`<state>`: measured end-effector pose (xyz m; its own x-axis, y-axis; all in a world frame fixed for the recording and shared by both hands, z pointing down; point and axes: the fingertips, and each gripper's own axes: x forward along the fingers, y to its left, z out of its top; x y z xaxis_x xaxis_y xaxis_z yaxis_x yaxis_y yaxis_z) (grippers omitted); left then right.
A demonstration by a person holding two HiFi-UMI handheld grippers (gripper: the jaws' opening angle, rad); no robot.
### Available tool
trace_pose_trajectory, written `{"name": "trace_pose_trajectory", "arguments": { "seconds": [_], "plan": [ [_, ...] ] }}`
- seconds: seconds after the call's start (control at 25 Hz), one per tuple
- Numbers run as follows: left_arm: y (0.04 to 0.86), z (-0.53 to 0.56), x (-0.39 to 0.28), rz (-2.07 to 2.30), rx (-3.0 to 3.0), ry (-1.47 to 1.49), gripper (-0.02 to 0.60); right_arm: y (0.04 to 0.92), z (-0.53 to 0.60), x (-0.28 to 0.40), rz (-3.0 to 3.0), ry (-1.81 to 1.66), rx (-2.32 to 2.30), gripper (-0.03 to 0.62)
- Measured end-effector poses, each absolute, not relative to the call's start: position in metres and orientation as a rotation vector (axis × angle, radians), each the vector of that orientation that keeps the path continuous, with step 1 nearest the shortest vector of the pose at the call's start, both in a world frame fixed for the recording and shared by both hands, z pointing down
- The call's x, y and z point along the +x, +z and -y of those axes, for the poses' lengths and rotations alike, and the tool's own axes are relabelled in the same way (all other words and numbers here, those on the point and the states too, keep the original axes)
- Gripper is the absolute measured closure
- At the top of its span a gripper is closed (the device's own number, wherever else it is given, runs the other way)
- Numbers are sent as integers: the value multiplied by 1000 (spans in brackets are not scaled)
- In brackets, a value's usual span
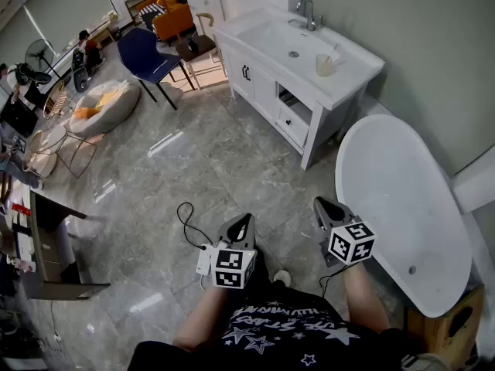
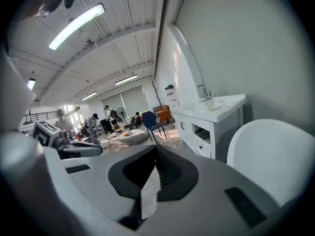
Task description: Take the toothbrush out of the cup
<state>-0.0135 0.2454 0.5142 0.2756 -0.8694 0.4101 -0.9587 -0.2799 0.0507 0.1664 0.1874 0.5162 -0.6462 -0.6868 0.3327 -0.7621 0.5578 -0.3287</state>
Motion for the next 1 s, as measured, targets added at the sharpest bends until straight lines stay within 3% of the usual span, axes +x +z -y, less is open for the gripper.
{"name": "trace_pose_trajectory", "arguments": {
  "seconds": [0.36, 0.84, 0.88, 0.96, 1.0],
  "plan": [
    [525, -242, -11, 1659, 2259, 441, 566, 527, -187, 172, 2602, 688, 1248, 580],
    [518, -183, -65, 1671, 2270, 365, 566, 508, -109, 134, 2678, 692, 1330, 577],
    [521, -174, -71, 1666, 2276, 370, 566, 509, -99, 128, 2677, 697, 1335, 567],
    [524, -152, -86, 1654, 2272, 369, 566, 511, -79, 113, 2662, 703, 1334, 435],
    [524, -141, -93, 1646, 2269, 360, 566, 511, -69, 106, 2652, 703, 1330, 399]
  ]
}}
